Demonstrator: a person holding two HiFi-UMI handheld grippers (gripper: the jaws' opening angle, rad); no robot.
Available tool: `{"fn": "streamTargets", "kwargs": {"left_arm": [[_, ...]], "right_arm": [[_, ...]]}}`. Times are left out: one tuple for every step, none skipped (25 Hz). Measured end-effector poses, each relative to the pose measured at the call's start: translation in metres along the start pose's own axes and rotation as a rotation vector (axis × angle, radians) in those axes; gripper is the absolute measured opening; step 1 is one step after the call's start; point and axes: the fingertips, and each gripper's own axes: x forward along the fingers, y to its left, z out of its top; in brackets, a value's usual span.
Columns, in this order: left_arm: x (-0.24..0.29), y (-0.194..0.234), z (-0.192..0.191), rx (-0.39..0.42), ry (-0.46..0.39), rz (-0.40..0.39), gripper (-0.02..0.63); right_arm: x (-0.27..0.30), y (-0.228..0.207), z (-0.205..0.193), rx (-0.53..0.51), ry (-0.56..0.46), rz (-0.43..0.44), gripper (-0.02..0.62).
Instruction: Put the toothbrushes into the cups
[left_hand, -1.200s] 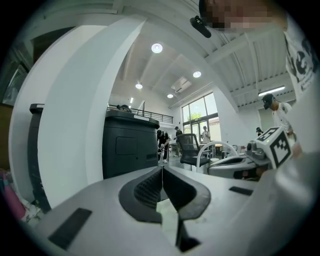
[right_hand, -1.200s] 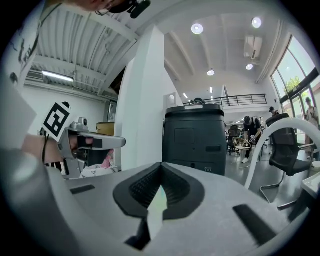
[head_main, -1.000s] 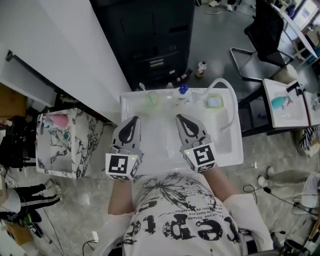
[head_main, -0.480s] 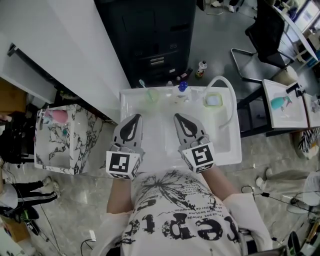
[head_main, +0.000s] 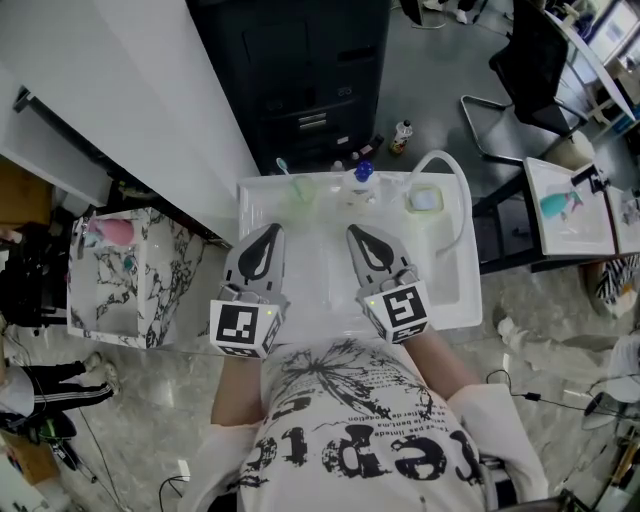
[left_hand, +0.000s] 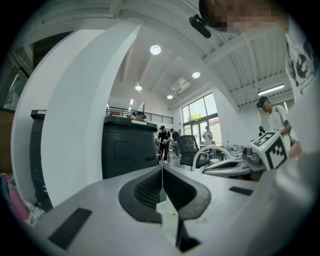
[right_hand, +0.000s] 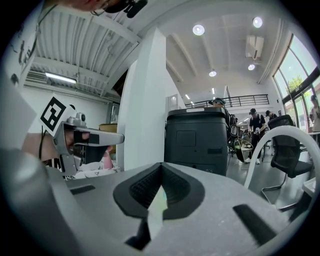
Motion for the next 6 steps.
{"fn": "streamTargets", "kwargs": {"left_arm": [[0.0009,0.0000,0.0001,0.000,0.000,-0.003,0.012],[0.0016,0.0005,-0.0004,0.000,0.001,-0.004,0.012],[0.0018,0.0012,-0.0012,-0.001,0.003,-0.004,0.012],[0.0017,0.0021,-0.0024,-0.002,0.006,-0.003,0.012],[0.0015,0.0030,-0.0037,-0.004,0.010,-0.002,0.012],[0.0012,0.0039,-0.0051,-0.007,0.013,0.000,0.012]], "right_arm": [[0.0006,-0.0005,-0.0002,-0.001,0.002,-0.001,-0.009],[0.0012,-0.0007,-0.0003,-0.003,0.003,-0.002,-0.009],[0.0017,-0.0005,-0.0004,-0.004,0.005,-0.003,-0.009],[0.0021,-0.0001,-0.0006,-0.005,0.006,-0.003,-0.009],[0.0025,0.0002,-0.0008,-0.007,0.007,-0.003,-0.009],[0.0028,0.0006,-0.0010,-0.008,0.008,-0.003,-0.009]]}}
